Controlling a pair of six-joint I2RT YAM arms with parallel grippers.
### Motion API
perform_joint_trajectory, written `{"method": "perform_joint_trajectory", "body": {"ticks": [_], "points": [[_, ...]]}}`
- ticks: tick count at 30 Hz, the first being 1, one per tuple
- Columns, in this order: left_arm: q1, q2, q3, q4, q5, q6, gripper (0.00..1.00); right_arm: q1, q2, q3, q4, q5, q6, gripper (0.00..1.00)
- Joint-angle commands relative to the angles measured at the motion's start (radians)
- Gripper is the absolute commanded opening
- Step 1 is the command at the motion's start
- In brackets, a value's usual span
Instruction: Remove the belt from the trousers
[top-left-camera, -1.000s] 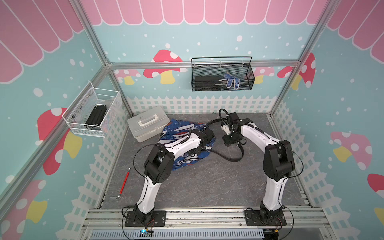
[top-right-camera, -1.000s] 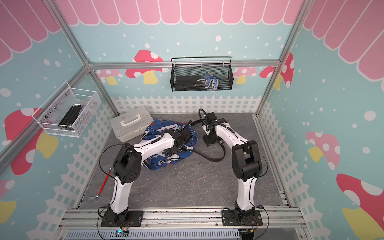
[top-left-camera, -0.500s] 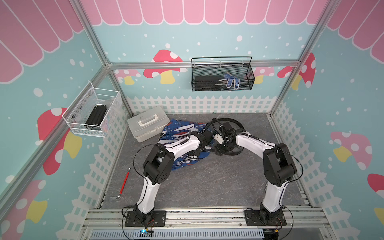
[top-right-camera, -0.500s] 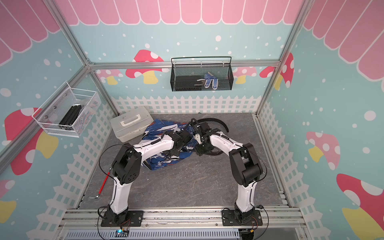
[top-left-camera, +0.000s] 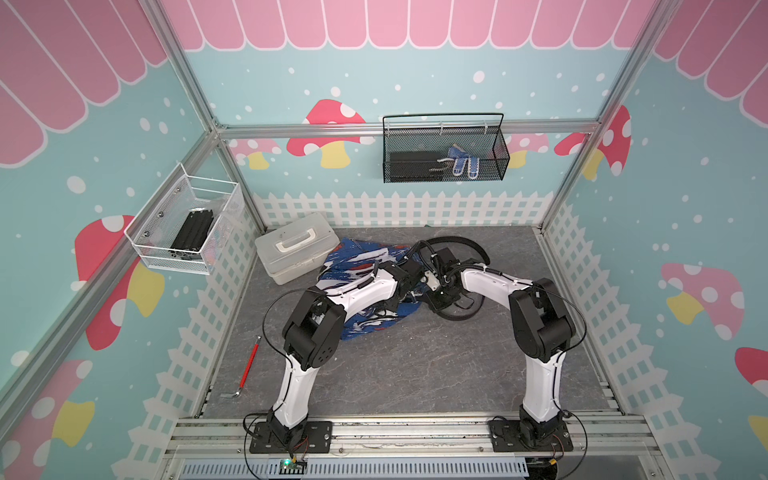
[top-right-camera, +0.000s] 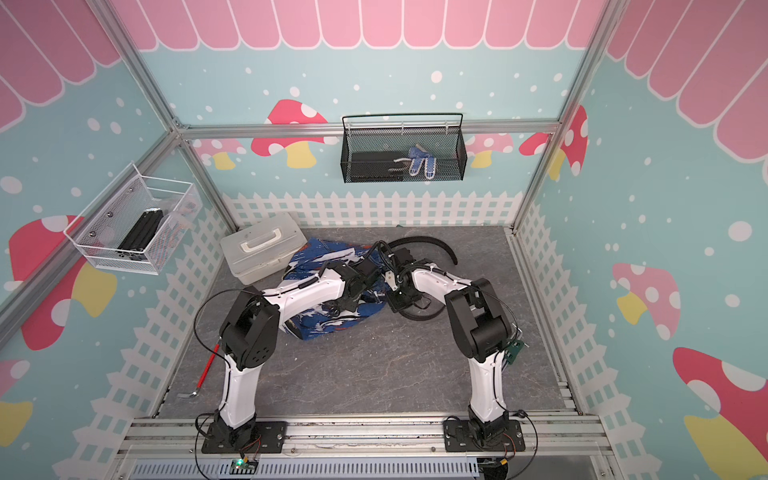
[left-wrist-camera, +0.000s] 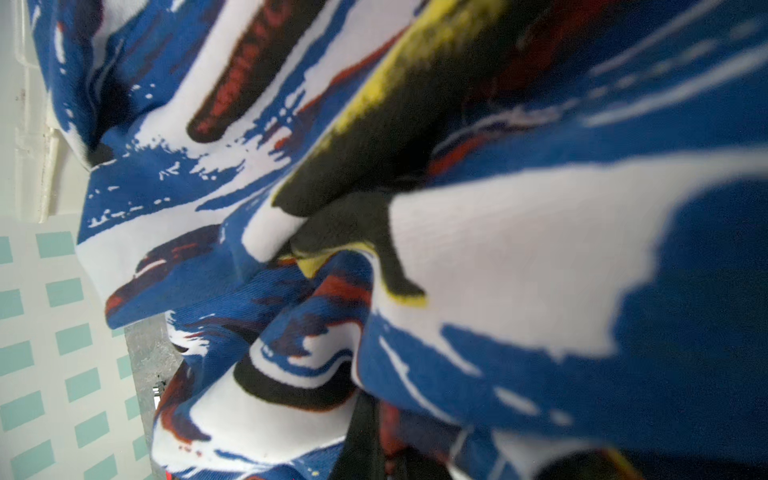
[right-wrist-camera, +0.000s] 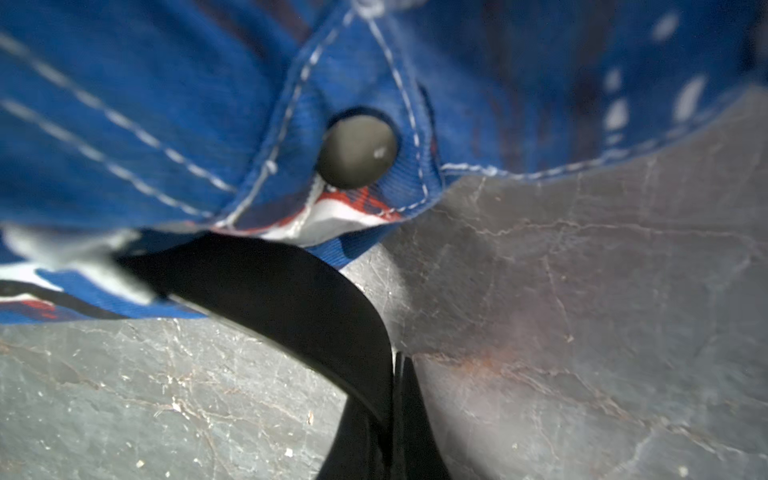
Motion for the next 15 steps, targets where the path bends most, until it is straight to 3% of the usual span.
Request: {"method": "perform_joint_trajectory", "body": {"ticks": [1, 4, 8, 15], "points": [[0.048, -0.023, -0.024, -0.033, -0.020, -0.020, 0.00, -0.006, -0.018, 0.059, -0.056, 0.090, 0.014, 0.00], [0.125, -0.012, -0.043, -0.030, 0.024, -0.069, 0.00, -0.060, -0.083, 0.075, -0.127, 0.156, 0.054, 0.00], [0.235, -0.035, -0.099, 0.036, 0.132, -0.104, 0.00, -0.223, -0.200, 0.044, -0.177, 0.146, 0.152, 0.00], [0.358, -0.034, -0.109, 0.042, 0.103, -0.204, 0.00, -0.492, -0.326, 0.075, -0.296, 0.257, 0.276, 0.00]]}}
